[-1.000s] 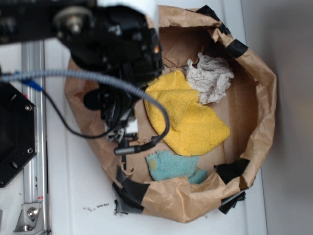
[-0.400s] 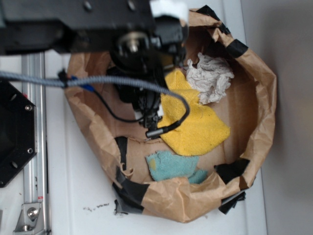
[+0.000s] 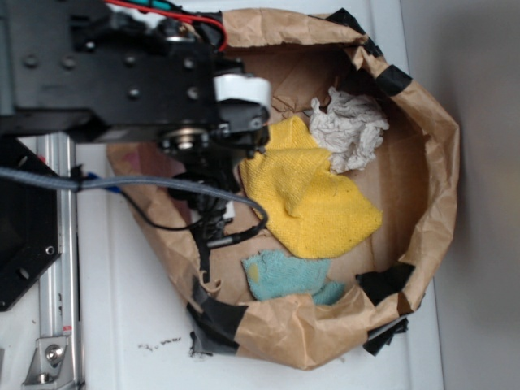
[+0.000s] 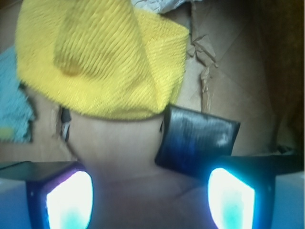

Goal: Grab the black box.

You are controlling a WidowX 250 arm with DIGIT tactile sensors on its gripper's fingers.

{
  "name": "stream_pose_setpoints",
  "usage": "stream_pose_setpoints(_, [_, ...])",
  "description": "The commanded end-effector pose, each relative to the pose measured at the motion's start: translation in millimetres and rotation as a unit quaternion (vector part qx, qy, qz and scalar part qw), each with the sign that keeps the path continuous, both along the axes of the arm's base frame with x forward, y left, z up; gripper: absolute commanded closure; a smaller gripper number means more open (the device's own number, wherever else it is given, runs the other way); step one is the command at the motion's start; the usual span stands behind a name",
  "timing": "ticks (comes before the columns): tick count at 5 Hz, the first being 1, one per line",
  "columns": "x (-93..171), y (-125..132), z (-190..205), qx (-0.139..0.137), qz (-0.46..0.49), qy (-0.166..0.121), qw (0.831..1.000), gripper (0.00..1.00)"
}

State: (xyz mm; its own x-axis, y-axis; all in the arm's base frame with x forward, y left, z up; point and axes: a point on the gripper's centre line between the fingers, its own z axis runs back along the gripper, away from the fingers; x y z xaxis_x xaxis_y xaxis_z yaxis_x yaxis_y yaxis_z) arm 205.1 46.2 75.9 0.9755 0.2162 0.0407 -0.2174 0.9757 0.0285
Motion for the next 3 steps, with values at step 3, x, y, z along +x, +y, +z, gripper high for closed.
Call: stream_pose_setpoints(3, [-1.0, 42.8, -18.9, 0.025, 0.094, 0.007, 0.995, 0.0])
